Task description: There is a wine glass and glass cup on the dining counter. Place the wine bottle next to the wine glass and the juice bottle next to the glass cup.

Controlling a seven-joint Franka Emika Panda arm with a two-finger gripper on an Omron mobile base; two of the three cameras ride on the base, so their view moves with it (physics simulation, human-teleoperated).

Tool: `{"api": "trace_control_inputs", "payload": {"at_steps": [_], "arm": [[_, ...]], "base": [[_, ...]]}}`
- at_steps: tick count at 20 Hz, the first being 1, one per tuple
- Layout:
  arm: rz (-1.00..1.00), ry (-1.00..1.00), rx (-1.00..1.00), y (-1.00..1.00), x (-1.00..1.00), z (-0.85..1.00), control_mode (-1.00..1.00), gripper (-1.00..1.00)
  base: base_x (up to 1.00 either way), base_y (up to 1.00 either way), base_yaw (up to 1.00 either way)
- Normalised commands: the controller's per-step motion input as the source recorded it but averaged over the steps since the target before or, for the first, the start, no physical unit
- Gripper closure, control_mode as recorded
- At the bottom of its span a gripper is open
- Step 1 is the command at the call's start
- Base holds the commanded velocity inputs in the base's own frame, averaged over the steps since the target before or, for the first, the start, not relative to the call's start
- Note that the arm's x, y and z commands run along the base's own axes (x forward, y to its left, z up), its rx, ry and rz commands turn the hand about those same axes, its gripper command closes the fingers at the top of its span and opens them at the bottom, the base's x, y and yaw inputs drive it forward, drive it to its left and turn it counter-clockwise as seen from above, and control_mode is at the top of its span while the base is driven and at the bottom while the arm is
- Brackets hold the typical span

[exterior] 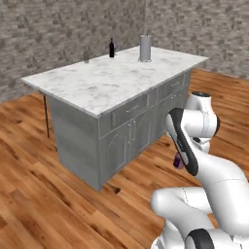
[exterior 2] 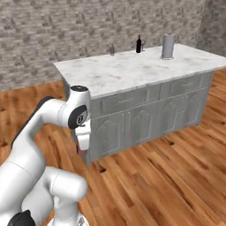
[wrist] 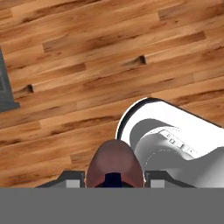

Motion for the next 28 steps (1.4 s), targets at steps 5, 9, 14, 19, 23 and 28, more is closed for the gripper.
{"api": "trace_control_inputs", "payload": {"at_steps": [5,9,14,19,23,28], "arm": [[0.00,0.00,0.00,0.00,0.00,0.00,1.00,1.00],[0.00,0.00,0.00,0.00,0.00,0.00,1.00,1.00],[0.00,0.00,0.00,0.00,0.00,0.00,1.00,1.00],[0.00,0.00,0.00,0.00,0.00,0.00,1.00,1.00],[0.00,0.00,0.00,0.00,0.00,0.00,1.00,1.00],[0.00,0.00,0.00,0.00,0.00,0.00,1.00,1.00]], "base": [[0.49,0.58,0.09],[0.56,0.61,0.01],[0.64,0.60,0.00],[0.59,0.71,0.00],[0.56,0.77,0.00],[0.56,0.77,0.00]]}}
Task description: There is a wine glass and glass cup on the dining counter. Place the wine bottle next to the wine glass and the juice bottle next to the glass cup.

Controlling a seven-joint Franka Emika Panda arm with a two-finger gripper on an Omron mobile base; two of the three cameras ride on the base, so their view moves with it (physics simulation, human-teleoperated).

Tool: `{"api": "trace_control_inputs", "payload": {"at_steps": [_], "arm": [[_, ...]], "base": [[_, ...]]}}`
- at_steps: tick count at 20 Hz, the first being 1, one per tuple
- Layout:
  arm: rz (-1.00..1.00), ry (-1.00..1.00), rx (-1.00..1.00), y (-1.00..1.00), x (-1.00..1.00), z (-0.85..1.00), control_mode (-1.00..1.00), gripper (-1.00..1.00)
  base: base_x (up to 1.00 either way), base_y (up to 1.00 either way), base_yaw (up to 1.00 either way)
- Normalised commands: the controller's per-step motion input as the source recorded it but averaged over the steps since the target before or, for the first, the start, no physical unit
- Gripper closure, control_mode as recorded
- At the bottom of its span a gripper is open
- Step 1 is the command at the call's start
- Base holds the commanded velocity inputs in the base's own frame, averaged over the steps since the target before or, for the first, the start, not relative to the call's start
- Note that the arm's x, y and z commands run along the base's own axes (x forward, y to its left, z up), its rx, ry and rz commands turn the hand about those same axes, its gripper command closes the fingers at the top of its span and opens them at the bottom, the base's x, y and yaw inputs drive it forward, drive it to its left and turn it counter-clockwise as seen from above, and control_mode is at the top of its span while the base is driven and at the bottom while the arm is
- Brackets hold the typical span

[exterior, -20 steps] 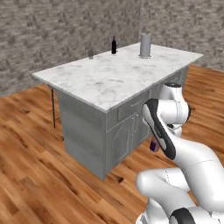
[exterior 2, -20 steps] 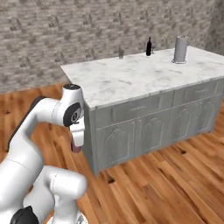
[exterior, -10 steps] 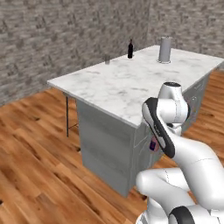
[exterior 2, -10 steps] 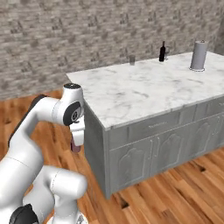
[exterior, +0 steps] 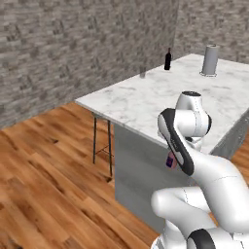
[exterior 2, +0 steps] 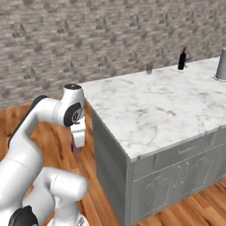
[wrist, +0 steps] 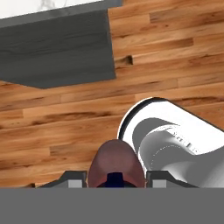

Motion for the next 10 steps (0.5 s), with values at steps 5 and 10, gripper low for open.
{"api": "trace_control_inputs", "payload": {"at_steps": [5,10], "arm": [[0.00,0.00,0.00,0.00,0.00,0.00,1.00,1.00],[0.00,0.00,0.00,0.00,0.00,0.00,1.00,1.00]], "base": [[0.58,0.75,0.00],[0.59,0.75,0.00]]}}
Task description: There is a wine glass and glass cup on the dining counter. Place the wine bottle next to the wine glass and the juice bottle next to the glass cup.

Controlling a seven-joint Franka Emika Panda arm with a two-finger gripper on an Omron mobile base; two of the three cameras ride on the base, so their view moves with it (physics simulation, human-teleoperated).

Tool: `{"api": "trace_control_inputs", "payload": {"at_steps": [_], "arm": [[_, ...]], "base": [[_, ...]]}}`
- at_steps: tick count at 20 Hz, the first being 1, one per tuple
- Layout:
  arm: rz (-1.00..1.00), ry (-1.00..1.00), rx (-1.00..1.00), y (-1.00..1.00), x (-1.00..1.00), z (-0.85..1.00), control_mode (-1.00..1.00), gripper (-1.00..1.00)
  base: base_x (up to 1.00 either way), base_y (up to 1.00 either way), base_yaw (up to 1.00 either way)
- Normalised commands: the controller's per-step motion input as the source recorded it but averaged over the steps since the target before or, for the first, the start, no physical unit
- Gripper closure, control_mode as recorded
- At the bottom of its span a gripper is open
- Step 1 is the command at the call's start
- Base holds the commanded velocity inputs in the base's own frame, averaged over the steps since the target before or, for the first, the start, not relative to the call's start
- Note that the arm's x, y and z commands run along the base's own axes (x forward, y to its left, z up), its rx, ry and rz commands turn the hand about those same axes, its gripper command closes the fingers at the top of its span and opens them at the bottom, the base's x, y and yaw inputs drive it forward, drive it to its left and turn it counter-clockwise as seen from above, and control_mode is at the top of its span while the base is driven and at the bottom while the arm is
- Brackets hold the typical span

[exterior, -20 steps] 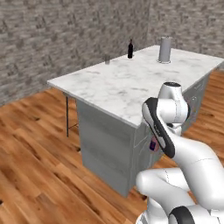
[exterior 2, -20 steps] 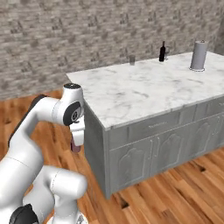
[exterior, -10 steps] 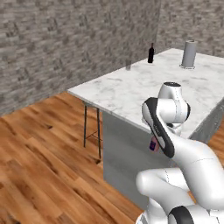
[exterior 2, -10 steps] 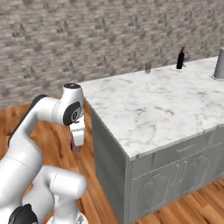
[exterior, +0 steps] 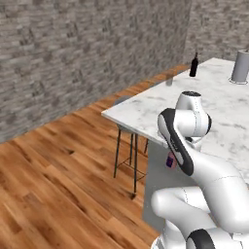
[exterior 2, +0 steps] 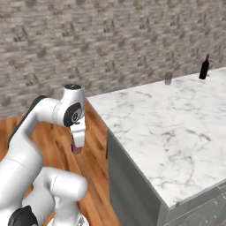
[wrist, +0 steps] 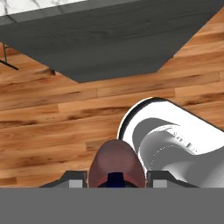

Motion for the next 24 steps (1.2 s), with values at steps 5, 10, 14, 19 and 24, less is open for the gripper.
{"api": "trace_control_inputs", "payload": {"at_steps": [5,10,14,19,24], "arm": [[0.00,0.00,0.00,0.00,0.00,0.00,1.00,1.00],[0.00,0.00,0.00,0.00,0.00,0.00,1.00,1.00],[0.00,0.00,0.00,0.00,0.00,0.00,1.00,1.00],[0.00,0.00,0.00,0.00,0.00,0.00,1.00,1.00],[0.00,0.00,0.00,0.00,0.00,0.00,1.00,1.00]], "base": [[0.59,0.74,0.00],[0.60,0.74,0.00],[0.60,0.70,-0.02],[0.62,0.66,-0.08],[0.64,0.60,-0.15]]}}
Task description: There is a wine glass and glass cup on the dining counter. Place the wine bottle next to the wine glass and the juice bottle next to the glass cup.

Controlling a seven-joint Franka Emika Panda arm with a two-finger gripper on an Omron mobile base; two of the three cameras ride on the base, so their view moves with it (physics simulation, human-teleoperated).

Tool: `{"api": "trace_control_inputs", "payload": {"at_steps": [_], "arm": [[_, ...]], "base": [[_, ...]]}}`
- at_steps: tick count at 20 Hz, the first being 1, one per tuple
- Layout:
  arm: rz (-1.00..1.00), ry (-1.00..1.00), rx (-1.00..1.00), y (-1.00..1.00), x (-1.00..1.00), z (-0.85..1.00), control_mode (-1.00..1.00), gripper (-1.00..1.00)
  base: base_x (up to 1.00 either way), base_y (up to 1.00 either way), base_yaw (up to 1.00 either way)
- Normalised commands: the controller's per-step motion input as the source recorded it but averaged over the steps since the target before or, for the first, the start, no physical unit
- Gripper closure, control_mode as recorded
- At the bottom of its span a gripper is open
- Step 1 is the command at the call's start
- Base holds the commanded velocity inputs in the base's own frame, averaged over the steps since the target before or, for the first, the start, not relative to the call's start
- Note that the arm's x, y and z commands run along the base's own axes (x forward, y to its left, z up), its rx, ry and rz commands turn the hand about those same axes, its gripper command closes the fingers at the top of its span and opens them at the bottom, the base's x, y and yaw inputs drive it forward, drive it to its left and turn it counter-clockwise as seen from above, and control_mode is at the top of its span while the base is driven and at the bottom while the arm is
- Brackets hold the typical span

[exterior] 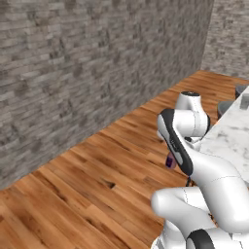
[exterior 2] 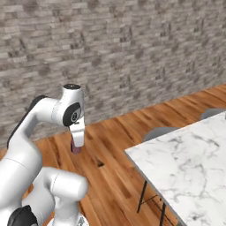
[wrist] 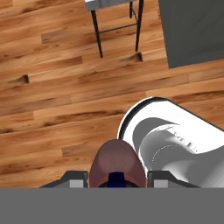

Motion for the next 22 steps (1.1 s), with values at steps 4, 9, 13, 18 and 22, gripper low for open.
{"api": "trace_control_inputs", "payload": {"at_steps": [4,9,13,18,22], "arm": [[0.00,0.00,0.00,0.00,0.00,0.00,1.00,1.00],[0.00,0.00,0.00,0.00,0.00,0.00,1.00,1.00],[0.00,0.00,0.00,0.00,0.00,0.00,1.00,1.00],[0.00,0.00,0.00,0.00,0.00,0.00,1.00,1.00],[0.00,0.00,0.00,0.00,0.00,0.00,1.00,1.00]], "base": [[0.67,0.50,-0.25],[0.69,0.44,-0.31],[0.70,0.40,-0.38],[0.63,0.38,-0.48],[0.60,0.37,-0.52]]}}
